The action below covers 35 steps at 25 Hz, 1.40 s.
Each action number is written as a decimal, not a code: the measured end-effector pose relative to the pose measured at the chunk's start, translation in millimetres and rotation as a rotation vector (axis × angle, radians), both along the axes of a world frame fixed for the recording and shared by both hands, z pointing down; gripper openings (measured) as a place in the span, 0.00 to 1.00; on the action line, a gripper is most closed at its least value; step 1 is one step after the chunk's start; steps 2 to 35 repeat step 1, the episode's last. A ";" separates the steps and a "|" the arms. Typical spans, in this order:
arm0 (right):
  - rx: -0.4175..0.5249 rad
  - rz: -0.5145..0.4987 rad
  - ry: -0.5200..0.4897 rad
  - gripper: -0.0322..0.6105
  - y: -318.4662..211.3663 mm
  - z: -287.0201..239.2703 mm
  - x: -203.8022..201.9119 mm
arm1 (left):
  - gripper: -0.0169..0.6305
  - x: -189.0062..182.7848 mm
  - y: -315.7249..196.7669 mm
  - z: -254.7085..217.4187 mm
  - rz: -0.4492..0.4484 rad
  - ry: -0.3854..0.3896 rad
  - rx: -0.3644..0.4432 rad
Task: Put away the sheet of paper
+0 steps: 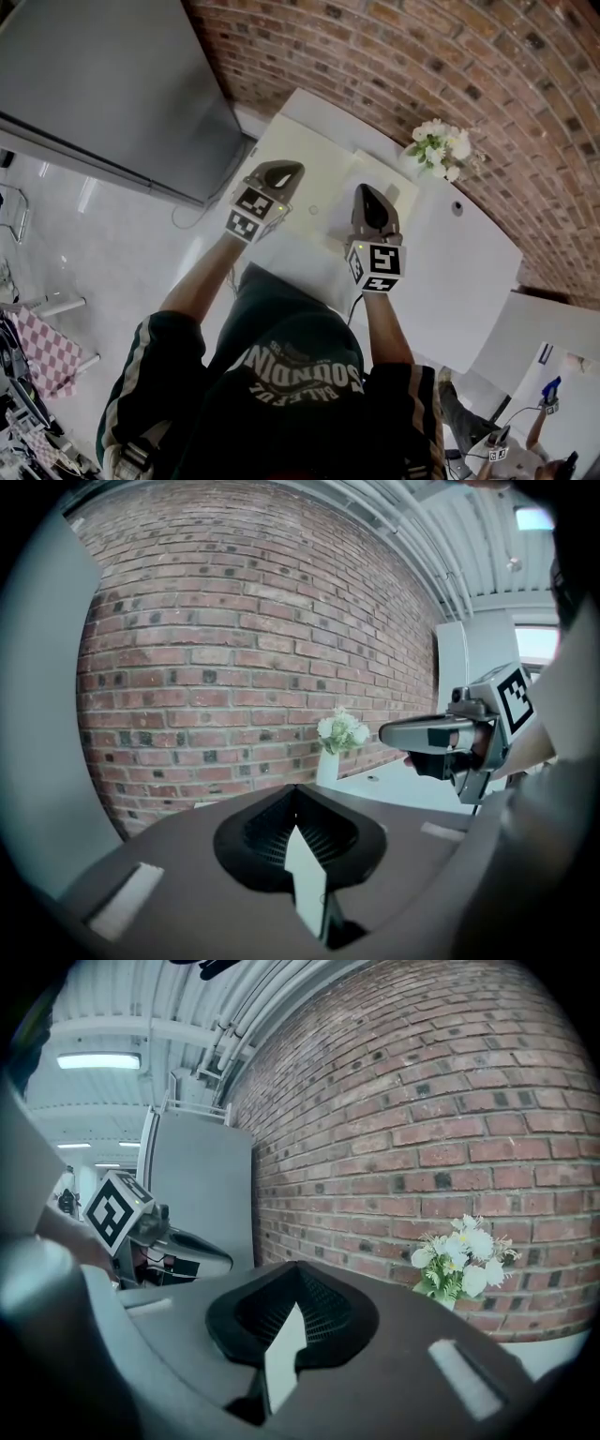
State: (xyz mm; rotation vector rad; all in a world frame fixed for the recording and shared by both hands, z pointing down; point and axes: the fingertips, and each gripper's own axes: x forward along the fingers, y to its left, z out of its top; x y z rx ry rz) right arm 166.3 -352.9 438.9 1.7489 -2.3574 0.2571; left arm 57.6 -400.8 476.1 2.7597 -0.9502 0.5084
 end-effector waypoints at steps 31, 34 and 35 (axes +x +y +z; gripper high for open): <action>-0.001 0.001 0.000 0.05 0.7 0.7 0.7 | 0.04 1.2 0.6 1.2 0.003 -0.003 -0.002; -0.001 0.001 0.000 0.05 0.7 0.7 0.7 | 0.04 1.2 0.6 1.2 0.003 -0.003 -0.002; -0.001 0.001 0.000 0.05 0.7 0.7 0.7 | 0.04 1.2 0.6 1.2 0.003 -0.003 -0.002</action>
